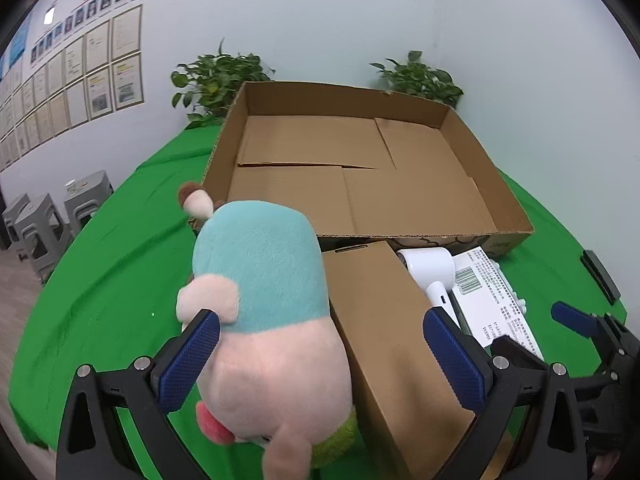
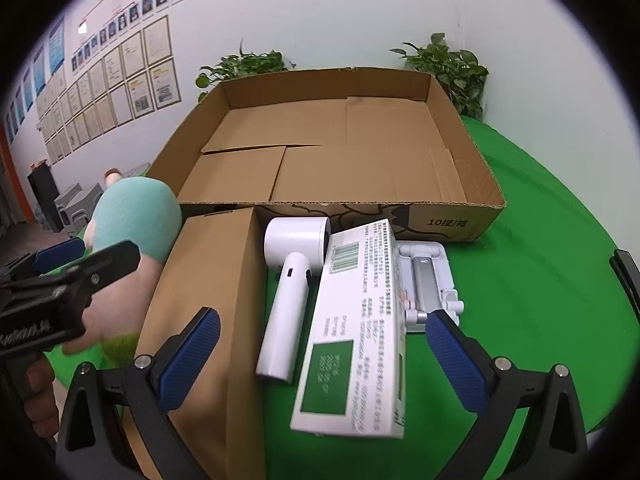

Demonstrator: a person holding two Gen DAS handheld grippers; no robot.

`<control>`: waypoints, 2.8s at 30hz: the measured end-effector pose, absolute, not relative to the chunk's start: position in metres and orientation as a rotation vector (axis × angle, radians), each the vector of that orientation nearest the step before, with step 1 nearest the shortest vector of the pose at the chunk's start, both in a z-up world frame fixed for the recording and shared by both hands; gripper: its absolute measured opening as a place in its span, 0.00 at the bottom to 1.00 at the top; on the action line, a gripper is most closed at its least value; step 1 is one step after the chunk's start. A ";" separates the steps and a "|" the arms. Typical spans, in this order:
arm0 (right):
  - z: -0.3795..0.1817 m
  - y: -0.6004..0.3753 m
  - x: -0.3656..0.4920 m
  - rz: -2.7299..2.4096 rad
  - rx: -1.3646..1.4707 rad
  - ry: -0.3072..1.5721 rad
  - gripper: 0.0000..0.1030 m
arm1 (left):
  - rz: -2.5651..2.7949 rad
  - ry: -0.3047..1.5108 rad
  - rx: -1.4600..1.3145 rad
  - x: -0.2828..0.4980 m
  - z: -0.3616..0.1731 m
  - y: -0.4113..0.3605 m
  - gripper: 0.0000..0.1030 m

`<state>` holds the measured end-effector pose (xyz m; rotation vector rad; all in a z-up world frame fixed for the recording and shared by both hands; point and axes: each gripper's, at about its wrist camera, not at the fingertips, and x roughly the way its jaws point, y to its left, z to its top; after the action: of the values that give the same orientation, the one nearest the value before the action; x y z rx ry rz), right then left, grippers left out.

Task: Organize objects
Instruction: 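Grasp the pink-and-teal plush toy with the right gripper, then lift the plush toy and carry it over the cardboard tray box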

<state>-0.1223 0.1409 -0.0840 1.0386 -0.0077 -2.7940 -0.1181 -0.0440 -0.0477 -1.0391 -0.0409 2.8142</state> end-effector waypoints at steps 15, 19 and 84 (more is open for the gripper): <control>-0.067 0.147 -0.134 -2.680 1.042 0.040 0.99 | 2.813 -0.171 -1.093 -0.116 -0.042 -0.062 1.00; -0.059 0.149 -0.135 -2.596 0.999 0.044 0.99 | 2.870 -0.163 -1.137 -0.107 -0.034 -0.058 1.00; -0.091 -0.021 -0.169 -2.044 1.367 -0.035 0.76 | 2.531 -0.415 -1.307 -0.063 -0.083 -0.151 0.59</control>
<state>-0.1694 -0.0208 -0.0906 1.3666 -0.0352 -2.0441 -0.0625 -0.1510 -0.0826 -1.3071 -0.4153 2.5306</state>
